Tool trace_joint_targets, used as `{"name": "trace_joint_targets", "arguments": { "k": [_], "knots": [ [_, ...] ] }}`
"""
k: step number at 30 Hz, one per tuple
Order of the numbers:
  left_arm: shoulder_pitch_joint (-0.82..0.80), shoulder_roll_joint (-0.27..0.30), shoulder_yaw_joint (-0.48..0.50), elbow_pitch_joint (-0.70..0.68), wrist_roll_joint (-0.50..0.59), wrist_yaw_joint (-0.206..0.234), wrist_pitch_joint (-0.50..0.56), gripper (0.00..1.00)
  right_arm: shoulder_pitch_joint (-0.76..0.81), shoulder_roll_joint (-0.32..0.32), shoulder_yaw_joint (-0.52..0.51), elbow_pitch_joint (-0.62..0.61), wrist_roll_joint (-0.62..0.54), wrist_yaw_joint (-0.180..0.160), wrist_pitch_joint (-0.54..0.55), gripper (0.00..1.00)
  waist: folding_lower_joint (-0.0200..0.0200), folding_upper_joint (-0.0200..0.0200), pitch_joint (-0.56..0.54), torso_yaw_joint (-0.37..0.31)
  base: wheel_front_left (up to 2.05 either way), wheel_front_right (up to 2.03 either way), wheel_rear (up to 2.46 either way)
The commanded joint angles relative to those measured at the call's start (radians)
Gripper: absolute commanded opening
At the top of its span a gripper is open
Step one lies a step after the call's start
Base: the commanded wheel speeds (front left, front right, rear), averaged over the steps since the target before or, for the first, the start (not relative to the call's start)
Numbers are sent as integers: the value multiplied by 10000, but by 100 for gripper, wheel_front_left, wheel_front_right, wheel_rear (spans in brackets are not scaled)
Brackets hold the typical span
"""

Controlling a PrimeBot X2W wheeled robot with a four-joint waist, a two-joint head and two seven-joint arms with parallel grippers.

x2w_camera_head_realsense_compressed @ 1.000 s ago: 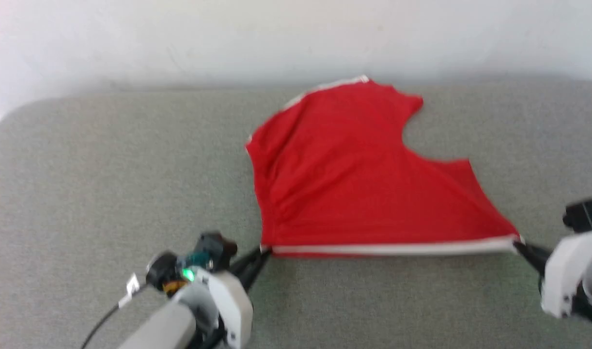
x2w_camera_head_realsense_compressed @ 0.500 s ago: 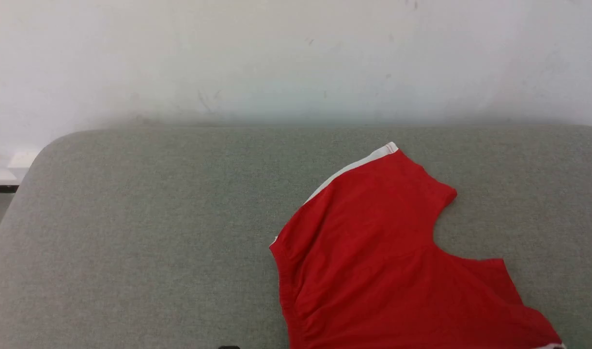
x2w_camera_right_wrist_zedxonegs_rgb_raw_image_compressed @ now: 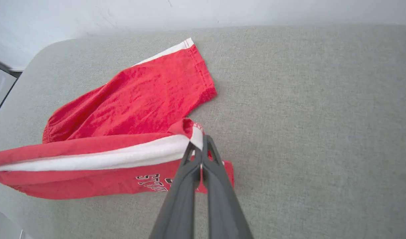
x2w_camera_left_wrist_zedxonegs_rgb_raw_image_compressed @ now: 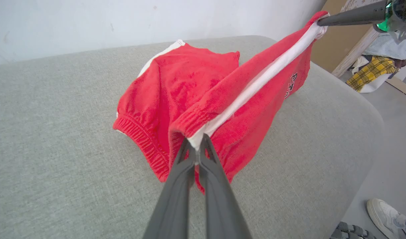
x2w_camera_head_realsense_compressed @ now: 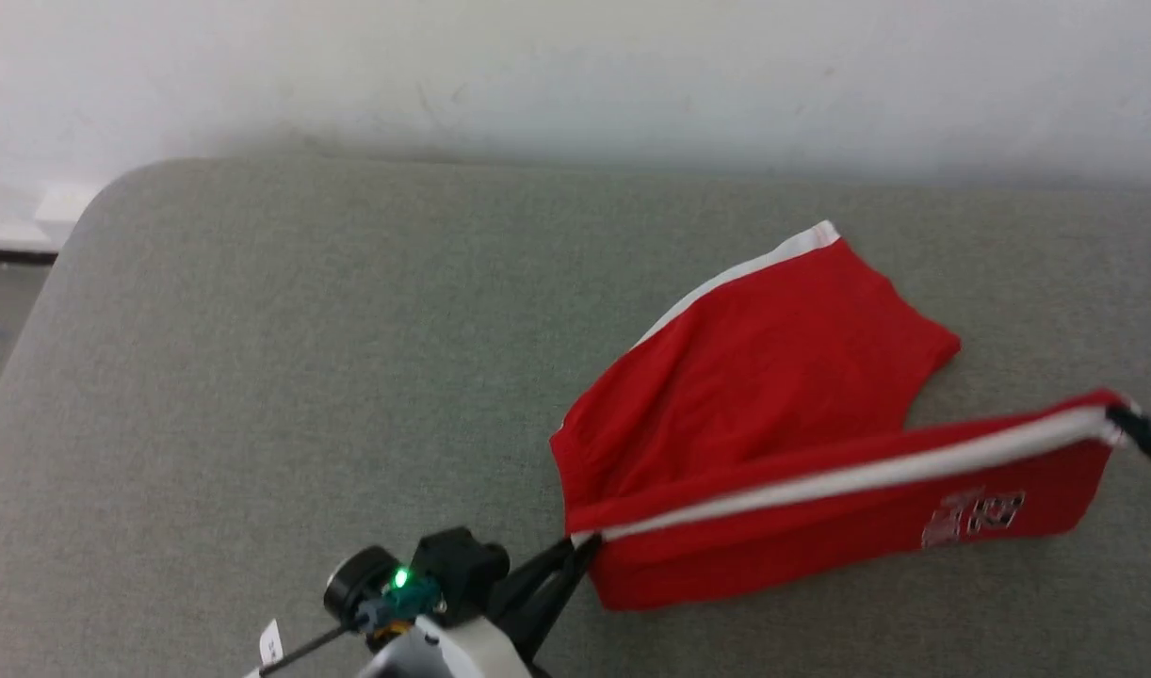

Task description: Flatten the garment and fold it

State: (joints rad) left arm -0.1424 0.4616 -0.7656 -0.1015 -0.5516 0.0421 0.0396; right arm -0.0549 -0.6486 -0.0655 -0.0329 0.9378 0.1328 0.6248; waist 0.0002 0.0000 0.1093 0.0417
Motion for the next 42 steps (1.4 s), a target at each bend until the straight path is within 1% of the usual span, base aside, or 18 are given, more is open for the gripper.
{"name": "trace_joint_targets", "arguments": {
  "k": [1, 4, 7, 8, 10, 12, 18, 21, 27, 32, 38, 39, 40, 41, 42],
  "knots": [
    [-341, -81, 105, -126, 112, 58, -6, 0, -548, 65, -107, 9, -118, -21, 178, 0, -2, 0, 676, 504, 0, 0, 0],
    [-884, -259, 217, -233, 145, 43, 75, 0, -1612, 104, -15, 233, -615, -21, 526, 0, -2, 0, 1190, 717, 0, 0, 0],
    [-1491, -479, 288, -68, 211, -33, 99, 0, -2790, 308, 287, 706, -973, -21, 849, 0, -2, 0, 1694, 892, 0, 0, 0],
    [-1491, -479, 288, -68, 211, -33, 99, 0, -2790, 308, 287, 706, -973, -21, 849, 0, -2, 0, 1694, 892, 0, 0, 0],
    [-1864, -666, 347, 148, 244, -53, 51, 0, -3595, 428, 633, 1118, -1286, -21, 1023, 0, -2, 0, 1993, 964, 0, 0, 0],
    [-2178, -869, 429, 406, 218, -75, -56, 0, -4328, 382, 1165, 1539, -1761, -21, 1127, 0, -2, 0, 2286, 1054, 0, 0, 0],
    [-3052, -1313, 507, 1446, 248, -293, -364, 0, -6224, 441, 2166, 3034, -2571, -21, 983, 0, -2, 0, 2917, 1388, 0, 0, 0],
    [-3423, -1528, 477, 1910, 305, -403, -533, 0, -6877, 430, 2536, 3770, -2875, -21, 767, 0, -2, 0, 3136, 1544, 0, 0, 0],
    [-3883, -1903, 384, 2589, 393, -499, -828, 0, -7838, 436, 2853, 5103, -3156, -21, 85, 0, -2, 0, 3492, 1813, 0, 0, 0],
    [-4053, -2100, 271, 2948, 424, -582, -1009, 0, -8352, 355, 3126, 5871, -3300, -21, -526, 0, -2, 0, 3682, 2006, 0, 0, 0],
    [-4259, -2359, 173, 3345, 406, -640, -1155, 0, -8735, 418, 3563, 6609, -3377, -21, -1465, 0, -2, 0, 3734, 2081, 0, 0, 0],
    [-4285, -2386, 158, 3425, 397, -654, -1161, 0, -8777, 444, 3643, 6722, -3359, -21, -1612, 30, -2, 0, 3713, 2066, 0, 0, 0],
    [-4301, -2406, 150, 3508, 385, -660, -1171, 0, -8813, 478, 3686, 6873, -3340, -21, -1760, 100, -2, 0, 3676, 2039, 0, 0, 0],
    [-4310, -2422, 147, 3596, 373, -658, -1183, 2, -8831, 507, 3773, 6993, -3337, -21, -1918, 100, -2, 0, 3615, 2006, 0, 0, 0],
    [-4312, -2435, 155, 3684, 370, -629, -1206, 100, -8841, 533, 3871, 7087, -3322, -21, -2090, 100, -2, 0, 3533, 1966, 0, 0, 0]
  ]
}}
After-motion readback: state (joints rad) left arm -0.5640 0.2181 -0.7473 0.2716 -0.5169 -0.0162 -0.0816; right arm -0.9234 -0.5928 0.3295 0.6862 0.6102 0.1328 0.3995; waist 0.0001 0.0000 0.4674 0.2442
